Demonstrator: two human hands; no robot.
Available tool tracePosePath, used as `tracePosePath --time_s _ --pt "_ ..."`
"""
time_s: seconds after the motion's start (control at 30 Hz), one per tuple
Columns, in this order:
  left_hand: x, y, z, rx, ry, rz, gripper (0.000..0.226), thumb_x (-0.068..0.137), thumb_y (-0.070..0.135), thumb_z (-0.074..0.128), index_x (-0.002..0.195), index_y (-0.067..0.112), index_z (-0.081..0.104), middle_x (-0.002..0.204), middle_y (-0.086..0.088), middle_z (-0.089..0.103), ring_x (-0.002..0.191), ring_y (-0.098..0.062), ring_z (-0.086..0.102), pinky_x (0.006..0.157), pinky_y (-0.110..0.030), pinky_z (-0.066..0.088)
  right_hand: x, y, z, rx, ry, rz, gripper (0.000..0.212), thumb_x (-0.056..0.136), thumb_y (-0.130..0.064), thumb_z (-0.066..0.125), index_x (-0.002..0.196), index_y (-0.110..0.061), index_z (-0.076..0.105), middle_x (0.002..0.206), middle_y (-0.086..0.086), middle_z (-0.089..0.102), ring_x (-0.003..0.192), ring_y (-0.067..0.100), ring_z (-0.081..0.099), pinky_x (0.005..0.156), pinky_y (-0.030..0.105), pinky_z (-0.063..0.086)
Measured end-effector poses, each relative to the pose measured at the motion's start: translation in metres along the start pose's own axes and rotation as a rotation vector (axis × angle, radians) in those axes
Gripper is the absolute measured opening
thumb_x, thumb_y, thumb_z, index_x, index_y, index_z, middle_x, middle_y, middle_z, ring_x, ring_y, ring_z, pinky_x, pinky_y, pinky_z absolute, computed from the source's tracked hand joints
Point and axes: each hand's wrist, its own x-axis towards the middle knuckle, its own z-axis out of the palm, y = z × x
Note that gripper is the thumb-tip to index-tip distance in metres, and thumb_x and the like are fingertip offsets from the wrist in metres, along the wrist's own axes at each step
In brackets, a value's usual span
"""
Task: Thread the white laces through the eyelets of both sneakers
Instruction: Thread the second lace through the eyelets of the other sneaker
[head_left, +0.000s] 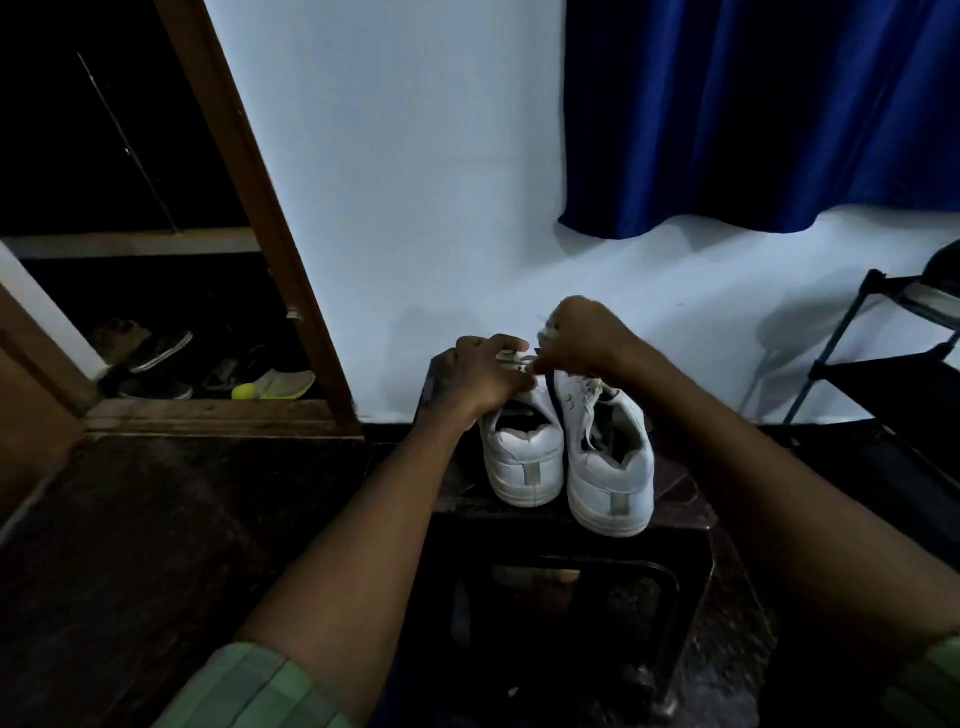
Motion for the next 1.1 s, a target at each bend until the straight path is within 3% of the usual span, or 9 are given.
tracePosePath --time_s 0.07,0.17,0.27,0.43,0.6,0.7,0.8,0.97,1.1 --pt "-0.003 0.001 0.001 0.026 -0.004 0.000 0.040 0.078 0.056 0.076 0.118 0.051 0.069 0.138 -0.001 0.057 0.129 -0.022 0.055 0.104 -0.031 0.048 -0.005 0.000 0.009 -0.245 -0.013 -0.031 0.040 0.083 -0.025 0.079 0.072 -0.012 0.043 0.075 0.003 0.048 0.083 0.030 0.057 0.065 0.031 0.041" --pt "-0.009 0.004 0.004 0.018 -0.005 0.009 0.043 0.077 0.065 0.065 0.118 0.053 0.067 0.142 -0.003 0.053 0.135 -0.022 0.050 0.107 -0.030 0.046 -0.010 -0.005 0.017 -0.279 0.036 -0.037 0.025 0.089 -0.027 0.069 0.089 -0.011 0.050 0.090 0.007 0.050 0.090 0.031 0.052 0.076 0.035 0.041" --pt "-0.003 -0.002 0.014 0.005 0.027 0.006 0.054 0.063 0.072 0.055 0.114 0.054 0.067 0.143 -0.004 0.053 0.135 -0.024 0.051 0.108 -0.036 0.049 -0.002 -0.006 0.016 -0.219 0.032 -0.030 0.025 0.088 -0.026 0.068 0.078 -0.008 0.054 0.086 0.009 0.061 0.085 0.032 0.057 0.072 0.033 0.042" --pt "-0.014 0.009 0.009 0.113 0.096 0.066 0.027 0.092 0.022 0.065 0.115 0.011 0.074 0.124 -0.012 0.072 0.119 -0.027 0.062 0.081 -0.018 0.030 0.001 -0.017 0.026 -0.050 0.060 -0.044 0.029 0.084 -0.018 0.068 0.062 -0.009 0.052 0.063 0.004 0.054 0.062 0.022 0.053 0.054 0.029 0.035" --pt "-0.009 0.001 0.017 0.217 0.195 0.080 0.021 0.096 0.018 0.059 0.111 0.010 0.072 0.119 -0.009 0.073 0.116 -0.028 0.063 0.083 -0.025 0.032 0.002 -0.031 0.043 0.193 0.068 -0.009 0.023 0.086 -0.020 0.062 0.075 -0.002 0.070 0.073 0.011 0.068 0.066 0.026 0.061 0.062 0.032 0.049" --pt "-0.008 -0.002 0.018 0.224 0.177 0.063 0.018 0.096 0.021 0.060 0.105 0.010 0.072 0.115 -0.012 0.073 0.116 -0.032 0.063 0.091 -0.033 0.037 -0.003 -0.034 0.043 0.050 0.094 -0.121 0.026 0.085 -0.012 0.059 0.061 -0.007 0.052 0.061 0.007 0.055 0.061 0.025 0.052 0.051 0.029 0.034" --pt "-0.010 -0.003 0.019 0.171 0.159 0.075 0.021 0.094 0.025 0.060 0.100 0.010 0.074 0.111 -0.014 0.074 0.114 -0.036 0.063 0.091 -0.038 0.041 -0.007 -0.036 0.042 -0.110 0.085 -0.180 0.026 0.086 -0.014 0.058 0.063 -0.013 0.047 0.064 0.004 0.050 0.066 0.028 0.053 0.058 0.029 0.034" --pt "-0.003 -0.004 0.027 0.001 0.206 0.048 0.066 0.072 0.058 0.039 0.106 0.012 0.072 0.112 -0.016 0.073 0.112 -0.040 0.062 0.094 -0.043 0.046 -0.011 -0.036 0.028 -0.365 0.180 -0.176 0.031 0.091 -0.031 0.068 0.080 -0.011 0.047 0.078 0.004 0.046 0.081 0.031 0.055 0.069 0.034 0.040" --pt "-0.006 0.002 0.024 -0.078 0.223 0.004 0.030 0.078 0.041 0.053 0.091 0.017 0.068 0.102 -0.016 0.073 0.106 -0.038 0.062 0.089 -0.042 0.045 -0.014 -0.041 0.030 -0.529 0.268 -0.217 0.020 0.094 -0.029 0.065 0.098 -0.009 0.063 0.099 0.011 0.065 0.081 0.030 0.058 0.069 0.034 0.038"
